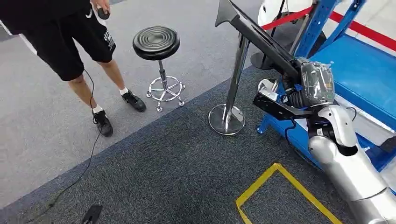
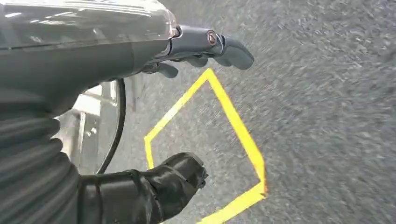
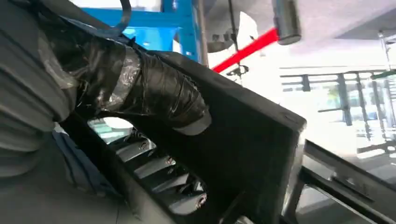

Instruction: Take the parts from the cabinet and place them on the table.

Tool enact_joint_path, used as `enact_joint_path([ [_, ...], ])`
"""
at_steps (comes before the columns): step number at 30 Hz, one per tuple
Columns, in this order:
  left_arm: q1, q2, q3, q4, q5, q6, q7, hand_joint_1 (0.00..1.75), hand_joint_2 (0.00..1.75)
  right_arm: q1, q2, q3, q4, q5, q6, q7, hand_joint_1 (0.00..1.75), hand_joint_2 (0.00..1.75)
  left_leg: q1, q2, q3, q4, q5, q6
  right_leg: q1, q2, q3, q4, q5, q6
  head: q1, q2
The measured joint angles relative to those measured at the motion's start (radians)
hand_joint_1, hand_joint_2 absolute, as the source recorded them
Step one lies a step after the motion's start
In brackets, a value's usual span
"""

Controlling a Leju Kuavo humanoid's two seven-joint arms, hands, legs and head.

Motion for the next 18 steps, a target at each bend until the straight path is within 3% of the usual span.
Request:
enact_joint_path([
  [1,-0.001,0.0,0.0,0.0,-0.001,0.001,0.0,0.0,1.75,-0.002,0.001,0.0,0.002,0.0,0.0,-0.001,1.75,1.75,-0.004,-0.01,-0.012,-0.007,0.012,0.004,-0.002,-0.011,0.0,-0.002,0.008,0.002,-0.004,0.0],
  [3,0.003,0.003,0.0,0.0,-0.003,0.001,0.0,0.0,1.75,0.0,0.002,0.0,0.008,0.003,-0.003,-0.004,1.75,1.75,0.0,-0.032,-0.019,-0.03,0.041,0.025,0.001,-0.025,-0.008,-0.007,0.018,0.014,-0.005,0.0],
  [4,0.004,0.003,0.0,0.0,-0.006,0.001,0.0,0.0,1.75,0.001,0.003,0.0,0.012,0.004,-0.003,-0.005,1.75,1.75,0.002,-0.038,-0.025,-0.034,0.056,0.028,-0.01,0.04,-0.015,0.009,-0.018,0.022,-0.004,0.0],
  [5,0.005,0.003,0.0,0.001,-0.007,0.001,0.001,0.0,1.75,0.002,0.003,0.0,0.015,0.005,-0.005,-0.006,1.75,1.75,0.004,-0.044,-0.041,-0.035,0.069,0.04,-0.01,0.092,-0.028,0.056,-0.081,0.021,-0.003,0.0],
  [6,0.005,0.003,0.0,0.001,-0.008,0.001,0.002,0.0,1.75,0.002,0.002,0.0,0.019,0.005,-0.007,-0.007,1.75,1.75,0.004,-0.052,-0.057,-0.033,0.082,0.045,-0.009,0.115,-0.046,0.125,-0.141,0.021,-0.002,0.0],
  [7,0.004,0.003,0.001,0.001,-0.009,0.001,0.002,0.0,1.75,0.003,0.002,0.0,0.026,0.005,-0.01,-0.008,1.75,1.75,0.002,-0.065,-0.073,-0.033,0.094,0.047,-0.009,0.125,-0.064,0.202,-0.186,0.021,-0.003,0.0],
  [8,0.004,0.003,0.0,0.001,-0.009,0.0,0.002,0.0,1.75,0.006,0.002,0.0,0.03,0.005,-0.012,-0.01,1.75,1.75,0.001,-0.08,-0.092,-0.031,0.109,0.047,-0.009,0.129,-0.075,0.274,-0.209,0.02,-0.003,0.0],
  [9,0.004,0.003,0.0,0.001,-0.009,0.0,0.002,0.0,1.75,0.008,0.002,0.0,0.032,0.005,-0.012,-0.012,1.75,1.75,0.001,-0.091,-0.106,-0.029,0.119,0.046,-0.009,0.129,-0.071,0.297,-0.203,0.019,-0.003,0.0],
  [11,0.005,0.003,0.0,0.002,-0.01,0.0,0.002,0.0,1.75,0.011,0.002,0.0,0.037,0.005,-0.012,-0.014,1.75,1.75,0.003,-0.115,-0.14,-0.021,0.141,0.043,-0.011,0.131,-0.011,0.252,-0.144,0.016,-0.003,0.0],
  [12,0.005,0.003,0.001,0.002,-0.011,0.0,0.002,0.0,1.75,0.01,0.002,0.0,0.039,0.005,-0.012,-0.014,1.75,1.75,0.006,-0.132,-0.162,-0.012,0.154,0.038,-0.014,0.143,0.06,0.159,-0.109,0.015,-0.004,0.0],
  [13,0.004,0.003,0.0,0.002,-0.011,0.0,0.002,0.0,1.75,0.009,0.002,0.0,0.04,0.005,-0.013,-0.014,1.75,1.75,0.008,-0.145,-0.178,-0.004,0.164,0.033,-0.017,0.175,0.123,0.069,-0.114,0.014,-0.004,0.0],
  [14,0.003,0.003,0.0,0.002,-0.011,0.0,0.002,0.0,1.75,0.008,0.003,0.0,0.04,0.005,-0.013,-0.014,1.75,1.75,0.005,-0.156,-0.194,0.002,0.169,0.027,-0.015,0.211,0.162,-0.002,-0.153,0.014,-0.003,0.0],
  [17,0.008,0.003,0.001,0.002,-0.008,0.0,-0.007,0.0,1.75,0.011,0.005,0.0,0.046,0.009,-0.016,-0.017,1.75,1.75,0.008,-0.189,-0.199,-0.011,0.204,0.005,-0.007,0.191,0.146,0.001,-0.142,0.007,-0.009,0.0],
  [18,0.015,0.005,0.0,0.003,-0.007,0.0,-0.01,0.0,1.75,0.011,0.011,0.0,0.048,0.011,-0.017,-0.017,1.75,1.75,0.007,-0.209,-0.205,-0.017,0.218,-0.002,-0.022,0.173,0.14,-0.008,-0.126,-0.003,-0.007,0.0],
])
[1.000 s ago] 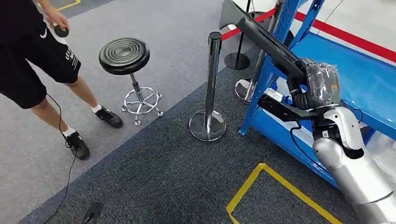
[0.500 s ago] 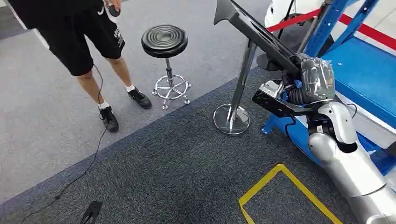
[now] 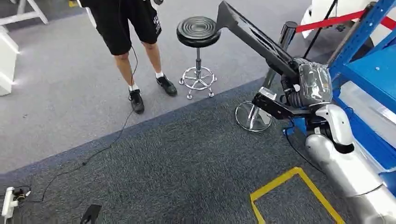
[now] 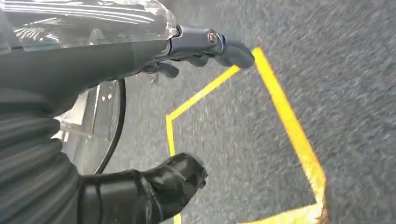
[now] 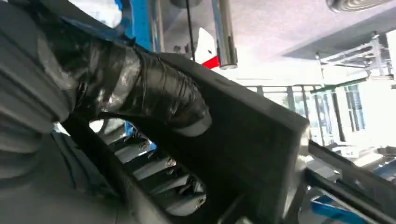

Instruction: Take the parts from the cabinet and place them on the table.

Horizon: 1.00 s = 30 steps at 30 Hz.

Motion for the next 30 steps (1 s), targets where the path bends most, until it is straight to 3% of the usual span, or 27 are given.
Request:
enact_joint_path([
  [1,0.003,-0.004,0.0,0.002,0.002,0.0,-0.002,0.0,1.75,-0.004,0.001,0.0,0.0,0.002,-0.001,-0.001,1.75,1.75,-0.001,0.037,-0.01,0.01,-0.019,-0.002,0.003,-0.016,-0.003,-0.002,0.011,-0.005,-0.001,0.0],
  [2,0.0,-0.004,0.0,0.002,0.002,0.001,-0.007,0.0,1.75,-0.002,0.002,0.0,0.0,0.003,-0.004,0.0,1.75,1.75,-0.004,0.083,-0.022,0.045,-0.067,-0.007,0.005,-0.025,-0.011,-0.005,0.02,-0.016,-0.014,0.0],
  [3,-0.002,-0.004,0.0,0.002,0.006,0.003,-0.008,0.0,1.75,-0.002,0.002,0.0,0.0,0.005,-0.005,0.0,1.75,1.75,-0.001,0.113,-0.042,0.111,-0.127,-0.014,0.009,-0.041,-0.02,-0.004,0.028,-0.019,-0.013,0.0],
  [4,-0.002,-0.003,0.0,0.002,0.011,0.005,-0.014,0.0,1.75,-0.002,0.001,0.0,0.0,0.008,-0.007,0.0,1.75,1.75,0.004,0.129,-0.063,0.185,-0.174,-0.019,0.012,-0.051,-0.028,-0.004,0.035,-0.019,-0.014,0.0],
  [5,-0.002,-0.004,0.0,0.002,0.016,0.008,-0.017,0.0,1.75,-0.001,0.001,0.0,0.0,0.01,-0.008,0.002,1.75,1.75,0.007,0.136,-0.079,0.259,-0.204,-0.022,0.013,-0.067,-0.037,-0.003,0.041,-0.019,-0.013,0.0],
  [6,-0.001,-0.005,0.0,0.002,0.019,0.014,-0.019,0.0,1.75,0.002,0.001,0.0,0.0,0.01,-0.008,0.002,1.75,1.75,0.01,0.138,-0.082,0.301,-0.203,-0.024,0.014,-0.08,-0.046,-0.002,0.046,-0.018,-0.015,0.0],
  [8,0.0,-0.005,0.001,0.002,0.019,0.024,-0.026,0.0,1.75,0.01,0.0,0.0,0.0,0.011,-0.008,0.003,1.75,1.75,0.012,0.141,-0.026,0.26,-0.163,-0.02,0.018,-0.106,-0.061,0.0,0.055,-0.017,-0.014,0.0],
  [9,0.0,-0.005,0.001,0.002,0.021,0.027,-0.029,0.0,1.75,0.012,-0.001,0.0,-0.001,0.011,-0.008,0.003,1.75,1.75,0.009,0.147,0.033,0.184,-0.147,-0.013,0.021,-0.116,-0.065,0.0,0.058,-0.014,-0.014,0.0],
  [10,-0.001,-0.004,0.001,0.002,0.024,0.032,-0.034,0.0,1.75,0.012,-0.002,0.0,-0.002,0.013,-0.009,0.004,1.75,1.75,0.002,0.172,0.107,0.085,-0.14,-0.002,0.022,-0.128,-0.066,0.0,0.06,-0.013,-0.014,0.0],
  [11,-0.004,-0.001,0.002,0.001,0.033,0.035,-0.038,0.0,1.75,0.015,-0.003,-0.001,-0.007,0.014,-0.009,0.005,1.75,1.75,-0.01,0.214,0.146,0.014,-0.173,0.012,0.022,-0.141,-0.066,-0.001,0.061,-0.011,-0.014,0.0],
  [12,-0.005,-0.001,0.002,0.001,0.04,0.035,-0.044,0.0,1.75,0.015,-0.01,-0.004,-0.01,0.015,-0.011,0.005,1.75,1.75,-0.015,0.217,0.15,0.018,-0.16,0.023,0.02,-0.152,-0.063,-0.005,0.065,-0.004,-0.011,0.0],
  [15,-0.001,0.005,0.013,0.001,0.052,0.035,-0.061,0.0,1.75,0.023,-0.012,-0.004,-0.014,0.017,-0.011,0.008,1.75,1.75,-0.024,0.183,0.144,-0.012,-0.146,0.047,0.021,-0.19,-0.054,-0.016,0.072,0.011,-0.016,0.0],
  [16,0.001,0.005,0.017,0.001,0.053,0.035,-0.062,0.0,1.75,0.027,-0.015,-0.005,-0.017,0.017,-0.012,0.011,1.75,1.75,-0.008,0.176,0.159,-0.035,-0.13,0.051,0.018,-0.153,-0.056,-0.007,0.061,0.017,-0.015,0.0],
  [17,0.0,0.003,0.02,0.001,0.055,0.035,-0.063,0.0,1.75,0.029,-0.017,-0.006,-0.02,0.017,-0.013,0.011,1.75,1.75,-0.009,0.167,0.159,-0.042,-0.123,0.058,0.014,-0.092,-0.069,0.02,0.034,0.018,-0.016,0.0],
  [18,-0.003,0.003,0.023,0.001,0.056,0.035,-0.064,0.0,1.75,0.031,-0.024,-0.009,-0.02,0.017,-0.013,0.011,1.75,1.75,-0.009,0.161,0.153,-0.042,-0.118,0.064,0.014,-0.061,-0.094,0.079,-0.006,0.018,-0.013,0.0],
  [20,-0.005,0.003,0.025,0.001,0.057,0.035,-0.064,0.0,1.75,0.04,-0.035,-0.01,-0.019,0.018,-0.013,0.012,1.75,1.75,-0.008,0.134,0.145,-0.037,-0.116,0.063,0.01,-0.044,-0.165,0.242,-0.08,0.024,-0.011,0.0],
  [21,-0.004,0.003,0.026,0.001,0.058,0.035,-0.064,0.0,1.75,0.046,-0.037,-0.01,-0.019,0.018,-0.013,0.011,1.75,1.75,-0.008,0.121,0.14,-0.031,-0.115,0.062,0.01,-0.044,-0.185,0.284,-0.086,0.026,-0.011,0.0],
  [22,-0.003,0.003,0.026,0.001,0.058,0.035,-0.064,0.0,1.75,0.051,-0.037,-0.01,-0.019,0.018,-0.013,0.012,1.75,1.75,-0.006,0.107,0.134,-0.023,-0.116,0.062,0.008,-0.044,-0.181,0.276,-0.068,0.029,-0.011,0.0],
  [23,-0.003,0.003,0.026,0.001,0.058,0.035,-0.064,0.0,1.75,0.052,-0.038,-0.01,-0.019,0.018,-0.013,0.012,1.75,1.75,-0.004,0.092,0.128,-0.013,-0.117,0.059,0.004,-0.043,-0.154,0.221,-0.028,0.032,-0.011,0.0],
  [24,-0.004,0.003,0.026,0.001,0.058,0.035,-0.064,0.0,1.75,0.051,-0.038,-0.01,-0.019,0.018,-0.013,0.012,1.75,1.75,-0.001,0.078,0.122,0.001,-0.12,0.055,-0.001,-0.036,-0.113,0.139,0.018,0.036,-0.011,0.0],
  [25,-0.004,0.003,0.027,0.001,0.058,0.035,-0.064,0.0,1.75,0.051,-0.039,-0.012,-0.019,0.018,-0.013,0.012,1.75,1.75,0.002,0.064,0.115,0.015,-0.126,0.047,-0.007,-0.015,-0.071,0.058,0.055,0.04,-0.011,0.0],
  [26,-0.004,0.003,0.027,0.001,0.059,0.035,-0.065,0.0,1.75,0.05,-0.039,-0.013,-0.019,0.018,-0.013,0.012,1.75,1.75,0.001,0.053,0.101,0.027,-0.13,0.039,-0.011,0.039,-0.062,0.038,0.031,0.042,-0.01,0.0],
  [27,-0.008,0.004,0.027,0.001,0.061,0.034,-0.069,0.0,1.75,0.051,-0.041,-0.013,-0.021,0.018,-0.014,0.012,1.75,1.75,0.001,0.042,0.087,0.048,-0.13,0.034,-0.009,0.044,-0.069,0.029,0.035,0.038,-0.01,0.0],
  [30,0.002,0.003,0.031,0.001,0.061,0.043,-0.107,0.0,1.75,0.057,-0.046,-0.014,-0.026,0.02,-0.014,0.015,1.75,1.75,0.01,0.008,0.072,0.038,-0.116,0.014,0.0,0.008,-0.074,0.034,0.04,0.023,-0.008,0.0],
])
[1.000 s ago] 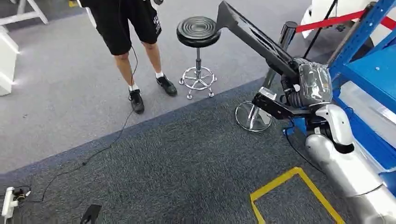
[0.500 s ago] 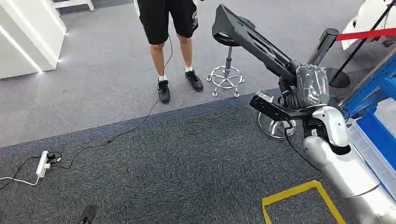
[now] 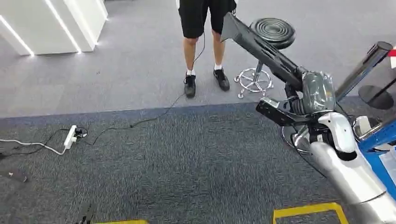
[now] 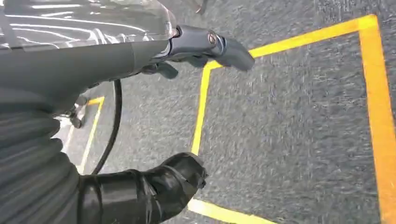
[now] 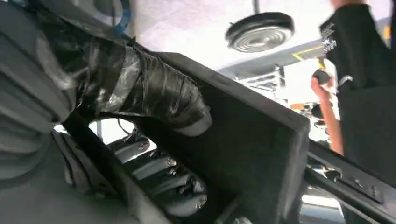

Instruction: Take the parts from the cabinet and place them on the table.

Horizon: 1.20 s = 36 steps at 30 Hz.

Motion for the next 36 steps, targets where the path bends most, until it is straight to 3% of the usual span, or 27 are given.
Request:
enact_joint_path([
  [1,0.002,0.001,0.0,0.0,-0.005,0.012,-0.02,0.0,1.75,-0.001,0.0,0.0,-0.005,0.001,0.0,0.0,1.75,1.75,0.001,0.002,-0.004,0.004,-0.004,-0.002,-0.007,-0.014,0.001,-0.007,0.006,-0.01,0.0,0.0],
  [2,0.002,-0.001,0.0,0.0,-0.013,0.024,-0.039,0.0,1.75,0.004,-0.005,-0.002,-0.014,0.001,0.0,0.003,1.75,1.75,-0.007,0.063,-0.013,0.025,-0.021,-0.006,-0.005,-0.023,0.004,-0.011,0.009,-0.014,-0.004,0.0],
  [3,0.0,0.0,0.0,0.0,-0.02,0.033,-0.056,0.0,1.75,0.011,-0.01,-0.007,-0.027,0.001,0.0,0.003,1.75,1.75,-0.006,0.101,-0.034,0.076,-0.055,-0.011,-0.002,-0.038,0.004,-0.012,0.01,-0.02,-0.01,0.0],
  [4,-0.004,0.001,0.0,0.0,-0.023,0.034,-0.065,0.0,1.75,0.016,-0.019,-0.013,-0.037,0.002,0.0,0.004,1.75,1.75,-0.003,0.12,-0.067,0.151,-0.094,-0.015,0.001,-0.052,0.003,-0.012,0.01,-0.02,-0.01,0.0],
  [6,-0.004,0.001,0.0,0.0,-0.02,0.001,-0.068,0.0,1.75,0.023,-0.025,-0.02,-0.042,0.006,0.002,0.004,1.75,1.75,0.0,0.13,-0.125,0.283,-0.142,-0.017,0.006,-0.08,0.003,-0.012,0.008,-0.022,-0.01,0.0],
  [7,-0.003,0.002,0.0,0.001,-0.014,-0.034,-0.068,0.0,1.75,0.023,-0.025,-0.02,-0.042,0.008,0.005,0.002,1.75,1.75,0.001,0.13,-0.128,0.293,-0.133,-0.016,0.007,-0.093,0.003,-0.012,0.008,-0.023,-0.01,0.0],
  [9,-0.001,0.005,0.0,0.002,-0.006,-0.078,-0.068,0.0,1.75,0.021,-0.025,-0.021,-0.042,0.008,0.008,0.0,1.75,1.75,0.001,0.131,-0.081,0.207,-0.078,-0.009,0.01,-0.113,0.004,-0.012,0.006,-0.023,-0.01,0.0],
  [10,-0.002,0.009,0.0,0.002,0.002,-0.098,-0.064,0.0,1.75,0.015,-0.025,-0.021,-0.042,0.008,0.01,-0.002,1.75,1.75,-0.003,0.148,-0.019,0.093,-0.029,-0.002,0.011,-0.126,0.005,-0.012,0.005,-0.023,-0.01,0.0],
  [11,-0.004,0.011,0.0,0.002,0.007,-0.109,-0.06,0.0,1.75,0.01,-0.024,-0.021,-0.042,0.008,0.011,-0.004,1.75,1.75,-0.013,0.189,0.017,0.013,-0.025,0.005,0.011,-0.137,0.008,-0.013,0.004,-0.021,-0.01,0.0],
  [12,-0.005,0.013,0.001,0.002,0.012,-0.115,-0.057,0.0,1.75,0.006,-0.023,-0.021,-0.042,0.008,0.012,-0.004,1.75,1.75,-0.031,0.231,0.029,0.0,-0.036,0.014,0.017,-0.146,0.009,-0.017,0.004,-0.017,-0.009,0.0],
  [15,-0.006,0.023,0.007,0.002,0.026,-0.117,-0.038,0.0,1.75,0.007,-0.022,-0.02,-0.041,0.009,0.019,-0.005,1.75,1.75,-0.037,0.189,0.022,-0.012,-0.023,0.03,0.016,-0.181,0.014,-0.029,0.008,-0.005,-0.008,0.0],
  [16,-0.004,0.026,0.01,0.003,0.033,-0.124,-0.037,0.0,1.75,0.003,-0.017,-0.019,-0.042,0.011,0.019,-0.003,1.75,1.75,-0.035,0.175,0.03,-0.027,-0.016,0.039,0.019,-0.193,0.022,-0.032,0.006,0.004,-0.009,0.0],
  [18,-0.003,0.032,0.022,0.003,0.042,-0.141,-0.029,0.0,1.75,-0.004,-0.01,-0.016,-0.041,0.023,0.019,0.003,1.75,1.75,-0.025,0.153,0.044,-0.046,-0.004,0.05,0.01,-0.095,0.002,0.019,-0.033,0.004,-0.006,0.0],
  [19,-0.006,0.035,0.024,0.003,0.042,-0.147,-0.027,0.0,1.75,-0.009,-0.008,-0.014,-0.041,0.028,0.02,0.005,1.75,1.75,-0.025,0.142,0.044,-0.046,-0.003,0.053,0.009,-0.068,-0.031,0.089,-0.069,0.003,-0.003,0.0],
  [21,-0.008,0.041,0.025,0.003,0.041,-0.155,-0.022,0.0,1.75,-0.01,-0.004,-0.012,-0.036,0.032,0.022,0.013,1.75,1.75,-0.026,0.11,0.043,-0.043,-0.004,0.054,0.01,-0.051,-0.114,0.249,-0.127,0.006,-0.003,0.0],
  [22,-0.007,0.043,0.026,0.003,0.039,-0.155,-0.019,0.0,1.75,-0.01,0.0,-0.008,-0.033,0.035,0.025,0.014,1.75,1.75,-0.026,0.093,0.043,-0.039,-0.004,0.054,0.01,-0.05,-0.137,0.282,-0.123,0.006,-0.002,0.0],
  [23,-0.006,0.045,0.027,0.003,0.039,-0.155,-0.016,0.0,1.75,-0.011,0.004,-0.003,-0.032,0.037,0.026,0.016,1.75,1.75,-0.026,0.077,0.043,-0.035,-0.005,0.055,0.009,-0.05,-0.132,0.261,-0.094,0.006,-0.002,0.0],
  [25,-0.005,0.047,0.028,0.005,0.039,-0.156,-0.007,0.0,1.75,-0.018,0.014,0.004,-0.032,0.039,0.029,0.019,1.75,1.75,-0.025,0.046,0.043,-0.023,-0.01,0.052,0.006,-0.039,-0.07,0.117,0.0,0.004,-0.002,0.0],
  [26,-0.005,0.048,0.028,0.006,0.038,-0.158,-0.006,0.0,1.75,-0.025,0.018,0.007,-0.032,0.039,0.03,0.02,1.75,1.75,-0.025,0.032,0.04,-0.014,-0.015,0.048,0.004,-0.01,-0.034,0.035,0.041,0.003,-0.002,0.0],
  [27,-0.007,0.049,0.028,0.007,0.035,-0.158,-0.005,0.0,1.75,-0.035,0.021,0.01,-0.031,0.039,0.031,0.021,1.75,1.75,-0.028,0.018,0.026,-0.002,-0.017,0.044,-0.002,0.04,-0.024,0.006,0.024,0.001,-0.003,0.0],
  [29,-0.008,0.055,0.028,0.008,0.033,-0.16,0.001,0.0,1.75,-0.043,0.023,0.016,-0.03,0.037,0.032,0.027,1.75,1.75,-0.015,-0.007,0.012,0.0,-0.013,0.032,0.003,0.021,-0.026,-0.006,0.024,0.001,-0.003,0.0],
  [30,-0.002,0.056,0.028,0.008,0.033,-0.161,0.002,0.0,1.75,-0.049,0.025,0.02,-0.03,0.037,0.032,0.029,1.75,1.75,-0.011,-0.02,0.009,-0.004,-0.009,0.023,0.009,0.011,-0.025,-0.007,0.026,-0.003,0.0,0.0],
  [31,0.002,0.056,0.029,0.01,0.033,-0.161,0.003,0.0,1.75,-0.054,0.028,0.021,-0.03,0.035,0.033,0.03,1.75,1.75,-0.013,-0.034,0.007,-0.007,-0.007,0.015,0.003,-0.003,-0.02,-0.015,0.03,-0.01,-0.001,0.0],
  [32,0.005,0.06,0.029,0.012,0.034,-0.161,0.004,0.0,1.75,-0.059,0.035,0.021,-0.032,0.035,0.033,0.031,1.75,1.75,-0.017,0.009,0.003,0.002,-0.013,0.014,-0.001,-0.02,-0.012,-0.029,0.036,-0.016,-0.001,0.0],
  [33,0.002,0.061,0.029,0.012,0.033,-0.161,0.004,0.0,1.75,-0.061,0.035,0.021,-0.033,0.033,0.032,0.032,1.75,1.75,-0.022,0.072,-0.009,0.034,-0.037,0.008,0.002,-0.032,-0.005,-0.037,0.038,-0.023,-0.011,0.0],
  [34,-0.003,0.064,0.029,0.012,0.034,-0.161,0.004,0.0,1.75,-0.065,0.035,0.022,-0.034,0.033,0.033,0.032,1.75,1.75,-0.018,0.103,-0.037,0.092,-0.069,0.001,0.004,-0.048,-0.002,-0.039,0.037,-0.025,-0.011,0.0],
  [36,-0.005,0.066,0.029,0.013,0.034,-0.164,0.004,0.0,1.75,-0.07,0.035,0.022,-0.033,0.031,0.034,0.033,1.75,1.75,-0.006,0.125,-0.11,0.236,-0.131,-0.006,0.008,-0.078,-0.001,-0.039,0.033,-0.029,-0.011,0.0],
])
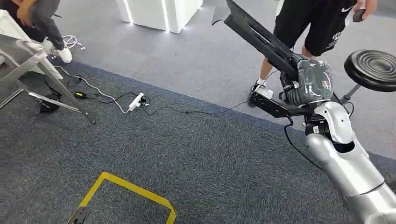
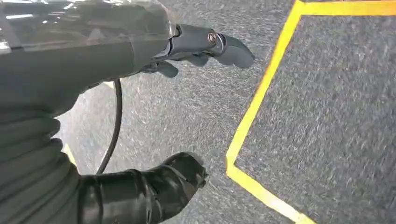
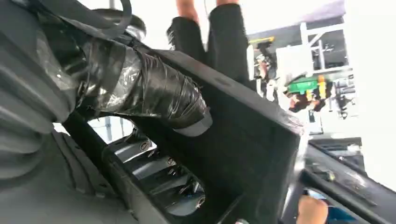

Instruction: Take the parts from the cabinet and place them on the table.

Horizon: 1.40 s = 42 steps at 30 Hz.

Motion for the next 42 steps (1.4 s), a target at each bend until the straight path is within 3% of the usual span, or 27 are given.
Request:
enact_joint_path([
  [1,0.001,0.0,0.0,0.001,0.0,-0.002,0.0,0.0,1.75,0.0,0.0,0.003,0.0,0.0,0.0,-0.001,1.75,1.75,0.006,0.003,-0.023,0.042,-0.007,-0.004,0.001,-0.013,0.0,0.0,-0.001,0.001,0.0,0.0],
  [2,0.002,0.0,0.0,0.002,0.0,-0.004,0.003,0.0,1.75,0.0,0.001,0.007,0.0,0.0,0.001,-0.001,1.75,1.75,0.011,0.003,-0.022,0.037,0.009,-0.008,0.001,-0.026,0.001,0.001,-0.004,0.003,0.0,0.0],
  [4,0.003,0.0,0.001,0.003,0.0,-0.004,0.003,0.0,1.75,-0.002,0.001,0.014,0.0,-0.001,0.002,0.0,1.75,1.75,0.016,0.013,0.047,-0.099,0.088,-0.01,0.001,-0.051,0.008,0.001,-0.01,0.008,0.0,0.0],
  [5,0.002,0.001,0.001,0.003,0.0,-0.004,0.004,0.0,1.75,-0.004,0.001,0.016,0.0,-0.003,0.002,0.0,1.75,1.75,0.016,0.039,0.104,-0.204,0.132,-0.008,0.001,-0.064,0.015,0.001,-0.015,0.013,0.0,0.0],
  [6,0.001,0.001,0.001,0.003,0.0,-0.004,0.004,0.0,1.75,-0.007,0.001,0.017,0.0,-0.004,0.002,0.0,1.75,1.75,0.004,0.092,0.125,-0.246,0.115,-0.006,0.003,-0.073,0.019,-0.002,-0.018,0.017,0.001,0.0],
  [10,0.003,0.004,0.002,0.003,0.0,-0.005,0.005,0.0,1.75,-0.016,0.002,0.028,0.0,-0.004,0.003,0.0,1.75,1.75,-0.012,0.048,0.122,-0.252,0.119,0.023,0.006,-0.114,0.031,-0.008,-0.024,0.038,0.001,0.0],
  [11,0.004,0.005,0.002,0.003,0.0,-0.005,0.005,0.0,1.75,-0.018,0.007,0.032,-0.002,-0.004,0.003,0.0,1.75,1.75,-0.004,0.037,0.136,-0.266,0.125,0.034,0.004,-0.113,0.034,-0.006,-0.033,0.049,0.0,0.0],
  [12,0.005,0.005,0.003,0.003,0.0,-0.005,0.005,0.0,1.75,-0.018,0.006,0.032,-0.001,-0.004,0.003,0.003,1.75,1.75,-0.003,0.026,0.143,-0.274,0.127,0.036,-0.004,-0.062,0.031,0.009,-0.044,0.049,0.007,0.0],
  [18,0.005,0.005,0.003,0.003,0.0,-0.005,0.005,0.0,1.75,-0.018,0.006,0.032,-0.001,-0.004,0.003,0.003,1.75,1.75,-0.003,0.026,0.143,-0.274,0.127,0.036,-0.004,-0.062,0.031,0.009,-0.044,0.049,0.007,0.0],
  [20,0.005,0.006,0.003,0.003,0.0,-0.005,0.005,0.0,1.75,-0.018,0.007,0.032,-0.002,-0.004,0.003,0.003,1.75,1.75,-0.004,0.023,0.145,-0.275,0.127,0.037,-0.003,-0.046,0.024,0.02,-0.051,0.049,0.006,0.0],
  [21,-0.001,0.007,0.007,0.003,-0.001,-0.005,0.005,0.0,1.75,-0.024,0.007,0.033,-0.002,-0.004,0.004,0.002,1.75,1.75,-0.004,0.012,0.145,-0.274,0.127,0.046,-0.003,-0.002,-0.016,0.099,-0.091,0.045,0.008,0.0],
  [22,-0.007,0.007,0.01,0.004,-0.003,-0.007,0.005,0.0,1.75,-0.026,0.005,0.037,0.0,-0.007,0.011,0.007,1.75,1.75,-0.008,-0.013,0.145,-0.27,0.124,0.053,0.002,0.022,-0.1,0.249,-0.142,0.043,0.009,0.0],
  [23,-0.007,0.007,0.01,0.003,-0.003,-0.008,0.006,0.0,1.75,-0.025,0.005,0.038,0.0,-0.007,0.012,0.007,1.75,1.75,-0.009,-0.02,0.146,-0.269,0.123,0.054,0.002,0.024,-0.116,0.275,-0.147,0.042,0.009,0.0],
  [24,-0.005,0.006,0.012,0.004,-0.005,-0.01,0.007,0.0,1.75,-0.03,0.004,0.051,0.0,-0.007,0.029,0.009,1.75,1.75,-0.011,-0.075,0.147,-0.255,0.116,0.056,0.002,0.036,-0.103,0.18,-0.035,0.032,0.009,0.0],
  [25,-0.003,0.006,0.015,0.005,-0.006,-0.011,0.0,0.0,1.75,-0.057,-0.002,0.057,-0.005,-0.007,0.039,0.014,1.75,1.75,0.001,-0.14,0.124,-0.241,0.114,0.034,0.002,0.102,-0.033,0.022,0.009,0.026,0.008,0.0],
  [26,0.003,0.006,0.015,0.005,-0.006,-0.012,-0.003,0.0,1.75,-0.059,-0.002,0.058,-0.006,-0.007,0.039,0.017,1.75,1.75,0.004,-0.154,0.125,-0.246,0.119,0.026,0.003,0.092,-0.03,0.017,0.009,0.023,0.011,0.0],
  [27,0.005,0.007,0.016,0.006,-0.006,-0.013,-0.005,0.0,1.75,-0.061,-0.002,0.058,-0.01,-0.008,0.039,0.018,1.75,1.75,-0.004,-0.162,0.124,-0.248,0.117,0.021,-0.011,0.073,-0.019,-0.001,0.016,0.016,0.011,0.0],
  [28,0.007,0.003,0.016,0.008,-0.006,-0.013,-0.007,0.0,1.75,-0.063,-0.002,0.06,-0.012,-0.008,0.04,0.018,1.75,1.75,-0.009,-0.089,0.119,-0.231,0.106,0.016,-0.008,0.058,-0.008,-0.014,0.019,0.012,0.009,0.0],
  [29,0.004,0.005,0.016,0.008,-0.006,-0.013,-0.008,0.0,1.75,-0.064,-0.002,0.06,-0.013,-0.008,0.04,0.018,1.75,1.75,-0.008,-0.034,0.101,-0.191,0.081,0.008,-0.006,0.044,0.0,-0.022,0.018,0.006,0.002,0.0],
  [31,0.0,0.007,0.016,0.008,-0.006,-0.012,-0.013,0.0,1.75,-0.066,-0.009,0.061,-0.014,-0.008,0.04,0.019,1.75,1.75,0.002,-0.001,0.026,-0.049,0.019,-0.004,-0.004,0.012,0.007,-0.023,0.012,0.004,0.002,0.0],
  [33,0.004,0.006,0.016,0.009,-0.006,-0.012,-0.013,0.0,1.75,-0.065,-0.011,0.066,-0.014,-0.008,0.04,0.019,1.75,1.75,0.015,0.004,-0.023,0.029,0.011,-0.015,-0.007,-0.014,0.012,-0.022,0.003,0.007,0.002,0.0],
  [34,0.005,0.007,0.016,0.009,-0.006,-0.012,-0.014,0.0,1.75,-0.065,-0.011,0.068,-0.015,-0.008,0.04,0.019,1.75,1.75,0.018,0.006,-0.011,-0.001,0.036,-0.018,-0.008,-0.025,0.015,-0.02,-0.003,0.014,0.003,0.0],
  [36,0.005,0.007,0.016,0.009,-0.006,-0.012,-0.017,0.0,1.75,-0.066,-0.011,0.068,-0.015,-0.011,0.04,0.019,1.75,1.75,0.022,0.025,0.072,-0.154,0.116,-0.021,-0.012,-0.053,0.029,-0.016,-0.017,0.022,0.002,0.0],
  [37,0.005,0.007,0.016,0.009,-0.005,-0.011,-0.018,0.0,1.75,-0.067,-0.012,0.068,-0.017,-0.011,0.04,0.019,1.75,1.75,0.021,0.069,0.115,-0.235,0.138,-0.019,-0.01,-0.062,0.037,-0.015,-0.024,0.029,0.002,0.0],
  [38,0.003,0.007,0.016,0.009,-0.005,-0.011,-0.019,0.0,1.75,-0.068,-0.015,0.068,-0.018,-0.012,0.041,0.02,1.75,1.75,0.005,0.103,0.128,-0.245,0.114,-0.007,-0.002,-0.072,0.041,-0.017,-0.03,0.037,0.002,0.0],
  [41,0.004,0.007,0.016,0.01,-0.005,-0.011,-0.024,0.0,1.75,-0.079,-0.024,0.069,-0.019,-0.013,0.056,0.02,1.75,1.75,0.007,0.063,0.126,-0.254,0.099,0.027,-0.007,-0.093,0.067,-0.006,-0.033,0.062,0.009,0.0],
  [42,0.004,0.009,0.016,0.01,-0.005,-0.011,-0.025,0.0,1.75,-0.083,-0.024,0.069,-0.019,-0.013,0.059,0.021,1.75,1.75,0.005,0.046,0.147,-0.255,0.094,0.036,-0.012,-0.099,0.077,0.0,-0.035,0.068,0.009,0.0],
])
